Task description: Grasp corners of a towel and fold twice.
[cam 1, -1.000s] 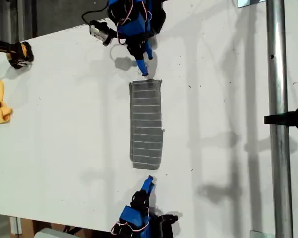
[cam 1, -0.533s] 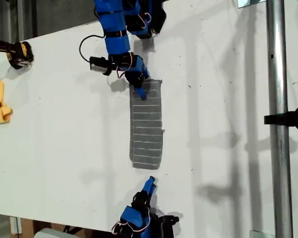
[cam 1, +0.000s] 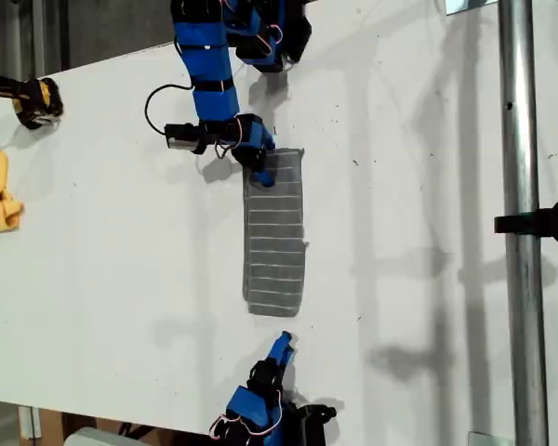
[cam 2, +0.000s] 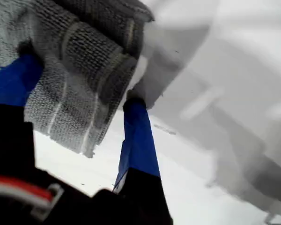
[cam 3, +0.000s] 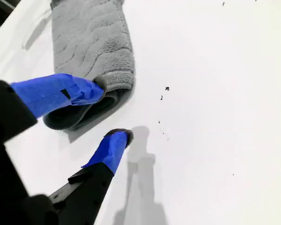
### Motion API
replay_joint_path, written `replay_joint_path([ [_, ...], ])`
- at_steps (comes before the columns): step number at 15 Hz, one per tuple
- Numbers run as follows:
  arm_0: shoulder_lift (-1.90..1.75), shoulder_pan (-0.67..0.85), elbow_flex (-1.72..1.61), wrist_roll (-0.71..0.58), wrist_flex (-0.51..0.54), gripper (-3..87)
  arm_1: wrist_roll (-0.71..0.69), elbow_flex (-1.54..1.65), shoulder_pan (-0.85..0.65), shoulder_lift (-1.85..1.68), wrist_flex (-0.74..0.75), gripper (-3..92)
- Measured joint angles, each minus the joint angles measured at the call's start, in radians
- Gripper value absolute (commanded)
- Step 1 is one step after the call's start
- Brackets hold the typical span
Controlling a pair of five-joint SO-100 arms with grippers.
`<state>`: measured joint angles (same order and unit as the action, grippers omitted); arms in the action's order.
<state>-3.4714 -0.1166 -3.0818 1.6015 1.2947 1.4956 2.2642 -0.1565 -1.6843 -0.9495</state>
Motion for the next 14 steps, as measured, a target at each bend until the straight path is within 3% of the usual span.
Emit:
replay_joint_path([
  [1, 0.0, -0.002, 0.0, 0.0, 0.0, 16.2, 0.0, -0.005, 0.003, 0.009, 0.057, 18.7],
  [2, 0.0, -0.002, 0.0, 0.006, 0.0, 16.2, -0.002, -0.009, 0.009, 0.021, 0.104, 1.8],
  [6, 0.0, -0.002, 0.0, 0.009, 0.0, 15.9, 0.029, -0.075, 0.025, 0.057, 0.184, -0.2],
  [7, 0.0, -0.003, 0.0, 0.009, 0.0, 15.9, 0.028, -0.098, 0.031, 0.052, 0.143, -0.2],
  [9, 0.0, -0.008, 0.0, 0.009, 0.002, 15.9, 0.037, -0.104, 0.061, -0.083, -0.077, -0.2],
  [11, 0.0, -0.008, -0.002, 0.009, 0.005, 15.7, 0.092, 0.032, 0.098, -0.437, -0.212, -0.2],
  [14, 0.0, -0.008, -0.002, 0.009, 0.006, 15.4, 0.249, 0.245, 0.163, -1.117, -0.543, -0.2],
])
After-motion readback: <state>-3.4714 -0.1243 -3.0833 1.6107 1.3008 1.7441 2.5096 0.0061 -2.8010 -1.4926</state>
